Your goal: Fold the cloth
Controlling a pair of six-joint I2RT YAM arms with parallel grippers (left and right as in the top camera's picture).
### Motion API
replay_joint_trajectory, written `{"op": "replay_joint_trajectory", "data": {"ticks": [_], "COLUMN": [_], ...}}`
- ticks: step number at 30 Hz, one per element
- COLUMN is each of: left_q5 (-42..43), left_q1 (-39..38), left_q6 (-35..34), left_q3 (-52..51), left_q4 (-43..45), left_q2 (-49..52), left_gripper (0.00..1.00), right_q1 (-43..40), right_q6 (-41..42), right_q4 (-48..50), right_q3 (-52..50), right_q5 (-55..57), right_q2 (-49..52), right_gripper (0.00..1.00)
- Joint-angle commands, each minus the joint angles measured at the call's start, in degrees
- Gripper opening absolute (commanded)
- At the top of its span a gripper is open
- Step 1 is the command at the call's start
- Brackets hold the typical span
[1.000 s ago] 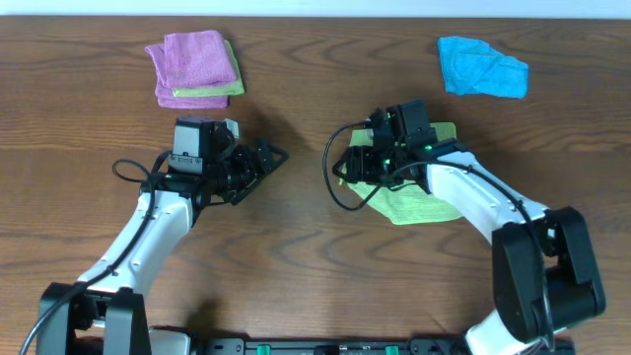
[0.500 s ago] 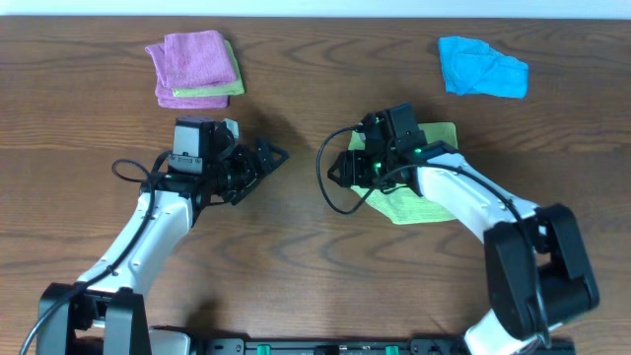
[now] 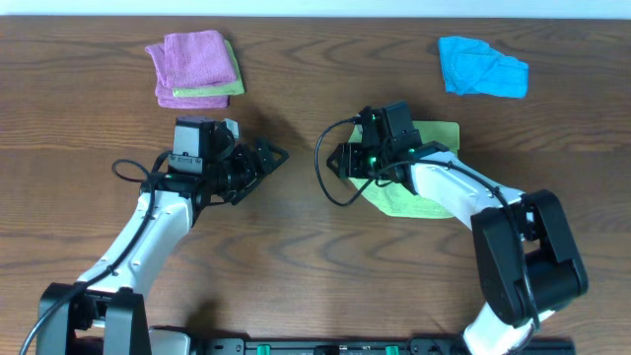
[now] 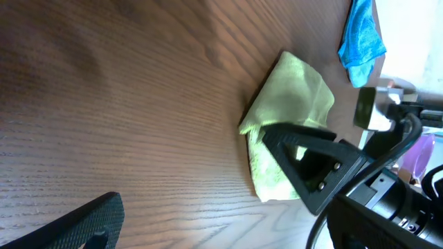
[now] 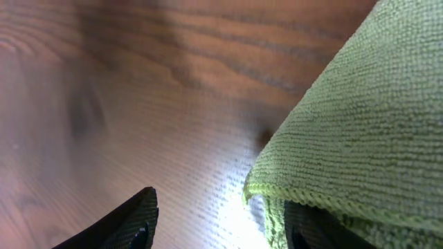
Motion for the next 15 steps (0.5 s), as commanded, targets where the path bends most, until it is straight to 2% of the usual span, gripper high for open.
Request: {"op": "replay_joint_trajectory", "data": {"ticks": [1, 4, 10, 12, 14, 15], "left_q5": [-0.4, -0.4, -0.4, -0.4, -0.4, -0.4], "left_q1": [0.2, 0.2, 0.2, 0.2, 0.2, 0.2], "left_q6": [-0.2, -0.2, 0.0, 0.2, 0.5, 0.5], "left_q3": [0.8, 0.8, 0.8, 0.8, 0.8, 0.8], "left_q4": [0.1, 0.1, 0.0, 0.0, 0.0, 0.0], "left_q2": [0.3, 0.3, 0.3, 0.3, 0.3, 0.3], "left_gripper": [0.95, 0.95, 0.95, 0.95, 0.95, 0.95], "right_q1": [1.0, 1.5, 2.9, 3.1, 3.1, 3.1], "right_q6": [0.2, 0.2, 0.2, 0.2, 0.2, 0.2], "right_q4": [0.3, 0.7, 4.7, 6.5, 7.9, 8.5], "right_q3": [0.0, 0.0, 0.0, 0.0, 0.0, 0.1], "right_q5": [2.6, 3.6, 3.5, 3.7, 3.7, 3.7], "right_q2": [0.2, 1.1, 5.2, 5.7, 5.7, 5.6], "right_gripper": [0.57, 0.56, 0.45, 0.32, 0.08, 0.01]}}
